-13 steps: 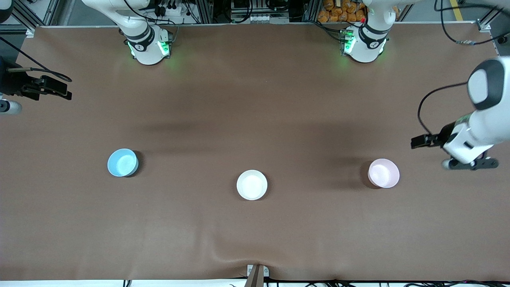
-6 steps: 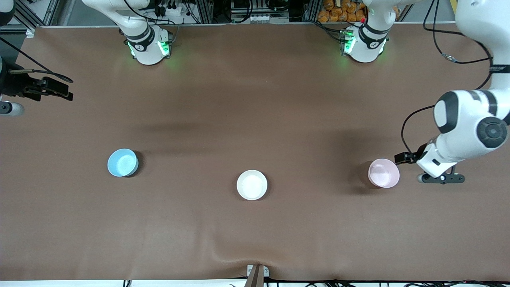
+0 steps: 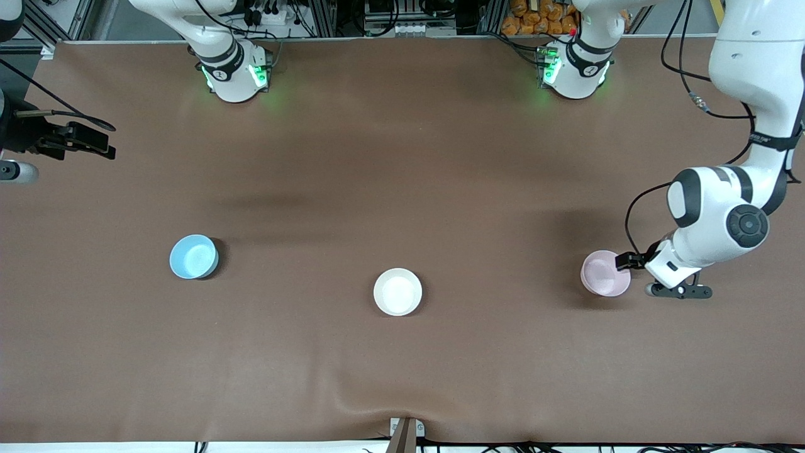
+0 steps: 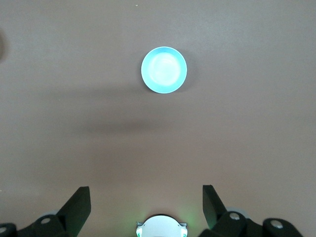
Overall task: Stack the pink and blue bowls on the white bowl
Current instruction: 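Move the left gripper down to the pale pink bowl's rim, then close the left gripper on the pink bowl's rim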
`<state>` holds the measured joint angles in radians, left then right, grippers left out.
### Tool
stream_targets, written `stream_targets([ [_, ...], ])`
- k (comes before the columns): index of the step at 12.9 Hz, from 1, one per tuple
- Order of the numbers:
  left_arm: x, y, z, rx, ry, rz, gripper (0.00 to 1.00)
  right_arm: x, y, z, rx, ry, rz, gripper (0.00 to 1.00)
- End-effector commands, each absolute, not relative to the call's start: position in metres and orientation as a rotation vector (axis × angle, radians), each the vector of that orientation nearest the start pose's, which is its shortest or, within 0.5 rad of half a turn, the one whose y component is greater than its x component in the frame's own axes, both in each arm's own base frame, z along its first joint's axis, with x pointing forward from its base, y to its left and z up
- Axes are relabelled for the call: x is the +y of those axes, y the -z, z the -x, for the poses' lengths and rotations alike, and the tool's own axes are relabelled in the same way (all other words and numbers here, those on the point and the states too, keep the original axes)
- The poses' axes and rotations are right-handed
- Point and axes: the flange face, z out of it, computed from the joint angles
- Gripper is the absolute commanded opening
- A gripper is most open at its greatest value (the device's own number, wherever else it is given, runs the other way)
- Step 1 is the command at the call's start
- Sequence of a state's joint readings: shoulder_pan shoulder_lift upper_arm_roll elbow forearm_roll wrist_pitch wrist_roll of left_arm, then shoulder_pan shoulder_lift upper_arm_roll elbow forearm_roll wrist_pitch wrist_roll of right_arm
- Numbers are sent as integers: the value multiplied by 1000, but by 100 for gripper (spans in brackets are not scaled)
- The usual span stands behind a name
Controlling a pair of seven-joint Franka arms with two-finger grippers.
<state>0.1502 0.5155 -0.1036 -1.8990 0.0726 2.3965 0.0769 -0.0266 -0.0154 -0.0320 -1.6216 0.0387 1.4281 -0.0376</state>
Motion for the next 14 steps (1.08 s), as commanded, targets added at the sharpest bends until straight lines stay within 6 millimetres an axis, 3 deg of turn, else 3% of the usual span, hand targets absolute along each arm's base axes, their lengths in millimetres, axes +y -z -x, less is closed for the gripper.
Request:
stream_targets([
  [1,27,-228,-634,143,12,3138,57,-27,-596,-532,14,-267,3084,100],
  [2,26,-225,-635,145,12,3139,44,-27,-596,-532,14,-265,3084,100],
  [3,28,-225,-635,140,19,3139,38,-27,-596,-533,14,-260,3083,100],
  [7,33,-216,-635,133,25,3141,37,-27,-594,-533,14,-267,3082,100],
  [8,33,-215,-635,131,22,3142,33,-26,-594,-533,12,-264,3083,100],
  [10,26,-215,-635,147,22,3142,12,-25,-594,-534,9,-264,3083,100],
  [13,24,-221,-637,134,37,3145,0,-26,-594,-534,12,-264,3083,100],
  [14,23,-221,-637,146,37,3145,0,-24,-595,-534,7,-260,3083,100],
])
